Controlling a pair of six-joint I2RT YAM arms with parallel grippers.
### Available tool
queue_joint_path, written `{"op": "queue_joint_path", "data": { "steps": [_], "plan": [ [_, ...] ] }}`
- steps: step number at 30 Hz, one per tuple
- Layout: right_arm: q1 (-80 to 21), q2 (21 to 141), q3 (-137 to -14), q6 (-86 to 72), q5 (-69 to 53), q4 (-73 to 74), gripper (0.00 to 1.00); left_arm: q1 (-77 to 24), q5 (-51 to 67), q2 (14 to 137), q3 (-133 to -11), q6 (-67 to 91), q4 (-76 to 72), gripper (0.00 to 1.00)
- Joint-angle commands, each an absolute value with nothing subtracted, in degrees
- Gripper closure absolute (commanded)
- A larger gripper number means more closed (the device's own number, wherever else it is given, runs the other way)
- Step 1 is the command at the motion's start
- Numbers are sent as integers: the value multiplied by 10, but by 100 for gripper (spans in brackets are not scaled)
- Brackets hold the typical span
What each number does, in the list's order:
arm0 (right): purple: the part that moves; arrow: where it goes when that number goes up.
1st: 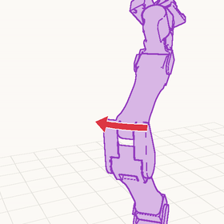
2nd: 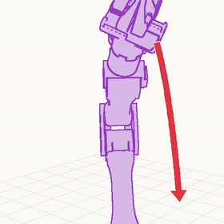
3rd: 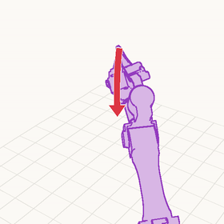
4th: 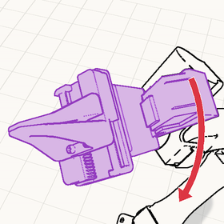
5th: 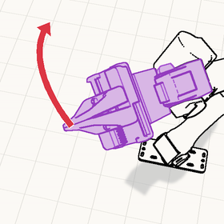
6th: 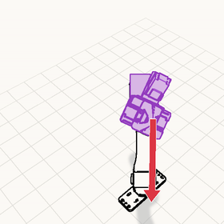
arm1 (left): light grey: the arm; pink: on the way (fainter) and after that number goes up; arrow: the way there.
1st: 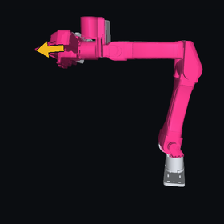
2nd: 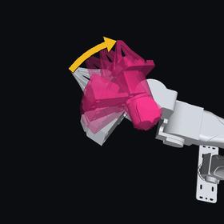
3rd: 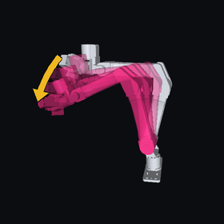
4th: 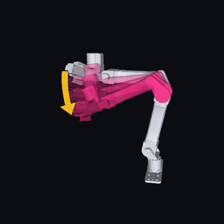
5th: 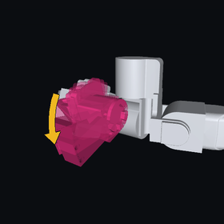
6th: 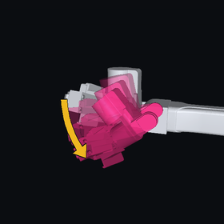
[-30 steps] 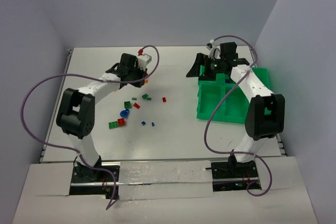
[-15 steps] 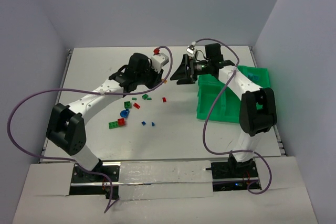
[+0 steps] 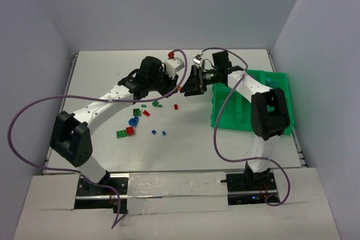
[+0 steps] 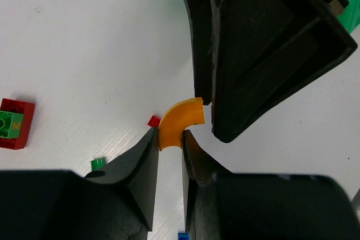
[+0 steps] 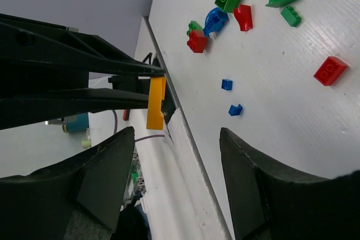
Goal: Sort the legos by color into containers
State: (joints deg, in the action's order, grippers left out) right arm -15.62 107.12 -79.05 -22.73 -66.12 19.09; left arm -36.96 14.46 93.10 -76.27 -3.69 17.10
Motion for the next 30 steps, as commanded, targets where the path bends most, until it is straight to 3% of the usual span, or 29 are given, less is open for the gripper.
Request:
{"op": "queue_joint_path", "data": {
  "steps": [1,11,18,20,21,24,25,30],
  "plan": [
    [-159,1073,-822,-229,-701,176,37,-377,172,909,-787,-29,174,87],
    [-162,1075,-813,-240,-723,154,56,-384,182,907,-783,-29,174,87],
    [-164,1078,-812,-243,-730,151,80,-386,181,908,-786,-30,177,86],
    [-163,1075,-813,-238,-730,155,90,-387,182,911,-791,-33,187,71],
    [-163,1073,-813,-235,-727,157,94,-386,182,911,-794,-35,194,59],
    [-155,1062,-811,-217,-716,173,100,-385,176,905,-788,-43,204,9],
    [-149,1058,-809,-211,-708,181,100,-383,166,901,-784,-45,205,1],
    [-83,1042,-833,-105,-628,293,100,-314,174,869,-768,-43,219,1]
  ]
}}
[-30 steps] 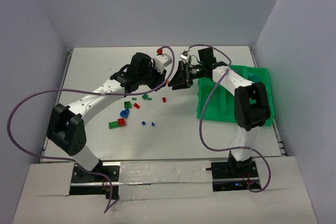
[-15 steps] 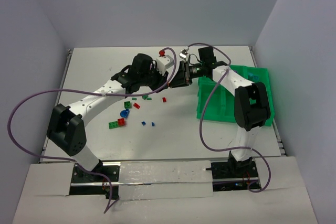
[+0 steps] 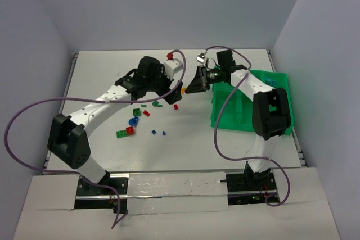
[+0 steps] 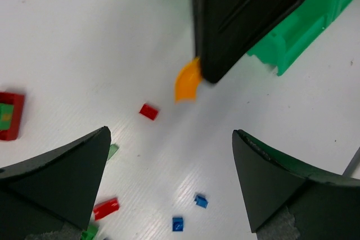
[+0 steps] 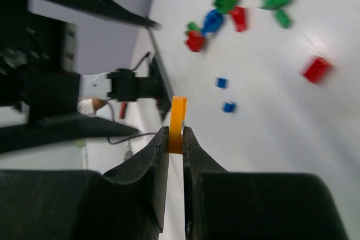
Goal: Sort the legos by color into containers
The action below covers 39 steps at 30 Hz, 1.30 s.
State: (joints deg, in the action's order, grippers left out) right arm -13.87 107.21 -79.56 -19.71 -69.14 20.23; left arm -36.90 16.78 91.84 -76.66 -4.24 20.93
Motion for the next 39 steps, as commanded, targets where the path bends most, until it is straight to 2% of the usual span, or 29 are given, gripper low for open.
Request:
{"op": "queue_joint_path", "data": {
  "steps": [1,5,8,12,23,28,33,39],
  "plan": [
    [-70,1037,-845,-84,-605,325,100,-295,182,863,-764,-42,222,1],
    [-9,1011,-874,-30,-474,369,100,-210,194,837,-741,-59,228,1],
    [27,997,-915,-5,-327,392,100,-187,153,823,-707,-75,222,1],
    [27,1012,-952,29,-239,412,100,-168,104,826,-677,-75,202,1],
    [-14,1107,-1030,68,-132,432,100,-88,118,900,-684,-117,209,1],
    [-35,1140,-1039,75,-103,423,99,-62,117,944,-699,-151,225,5],
    [-42,1164,-1049,76,-84,419,86,-39,125,977,-713,-183,234,7],
    [-49,1185,-1067,80,-71,422,53,-17,140,1017,-734,-220,235,9]
  ]
}}
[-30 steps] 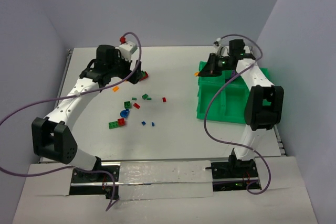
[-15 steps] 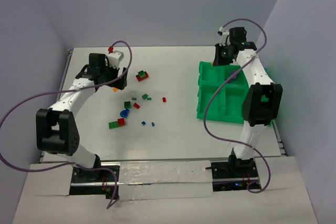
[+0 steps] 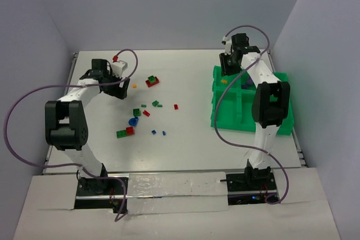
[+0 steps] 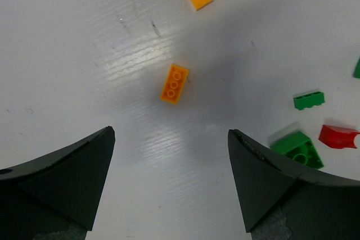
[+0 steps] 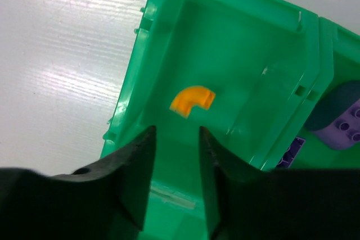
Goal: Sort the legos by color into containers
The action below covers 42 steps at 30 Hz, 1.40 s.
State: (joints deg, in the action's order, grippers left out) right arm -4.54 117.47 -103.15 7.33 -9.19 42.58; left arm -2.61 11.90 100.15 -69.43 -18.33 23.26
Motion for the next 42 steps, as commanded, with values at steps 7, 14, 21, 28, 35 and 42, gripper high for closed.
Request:
{"op": "queue_joint_path", "data": {
  "steps": [7,14,21,28,35,42],
  "plan": [
    [-55,1182,-1080,74,-69,433,22,-7,151,1061,-761,-262,238,14],
    [-57,1140,-1095,58,-88,450,0,-6,177,1089,-761,-286,236,27],
    [-57,1113,-1127,40,-126,475,0,-6,195,1115,-751,-294,223,41],
    [-57,1099,-1139,24,-162,483,0,-10,197,1132,-734,-287,187,56],
    [-57,1094,-1136,13,-206,485,0,-13,202,1137,-738,-291,193,73],
    [-72,1024,-986,-86,-365,354,0,-19,238,1083,-735,-275,203,92]
  ]
}}
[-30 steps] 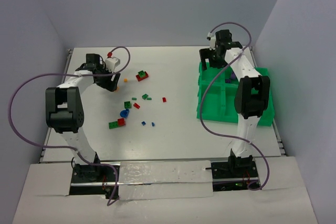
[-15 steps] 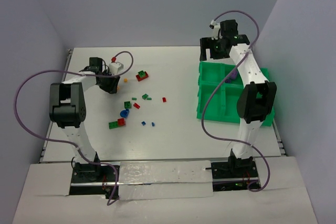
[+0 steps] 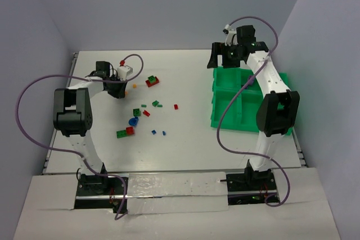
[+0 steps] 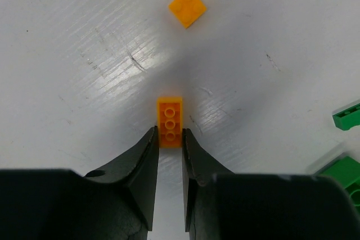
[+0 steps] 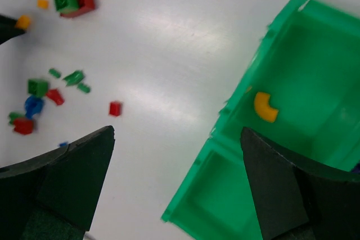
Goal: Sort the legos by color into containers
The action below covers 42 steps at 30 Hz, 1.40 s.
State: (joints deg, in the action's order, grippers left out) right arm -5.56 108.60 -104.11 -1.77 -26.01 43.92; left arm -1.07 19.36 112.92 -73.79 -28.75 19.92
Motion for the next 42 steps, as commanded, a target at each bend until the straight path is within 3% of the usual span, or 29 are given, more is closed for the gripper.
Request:
{"op": "queue_joint_path", "data": {
  "steps": [1,11,20,33,40,42],
  "plan": [
    [-77,1018,-967,-102,-386,338,0,-23,247,1067,-735,-269,205,93],
    [-153,1026,-890,-241,-564,228,0,-189,255,885,-699,-202,199,96],
    [-188,1022,-864,-312,-647,140,2,-282,281,870,-755,-140,212,97],
    [-206,1057,-848,-356,-680,85,34,-318,300,885,-808,-102,227,98],
    [-210,1058,-849,-353,-686,83,59,-319,297,885,-809,-102,228,98],
    [-211,1057,-842,-359,-692,72,71,-319,295,886,-810,-103,227,98]
  ]
}}
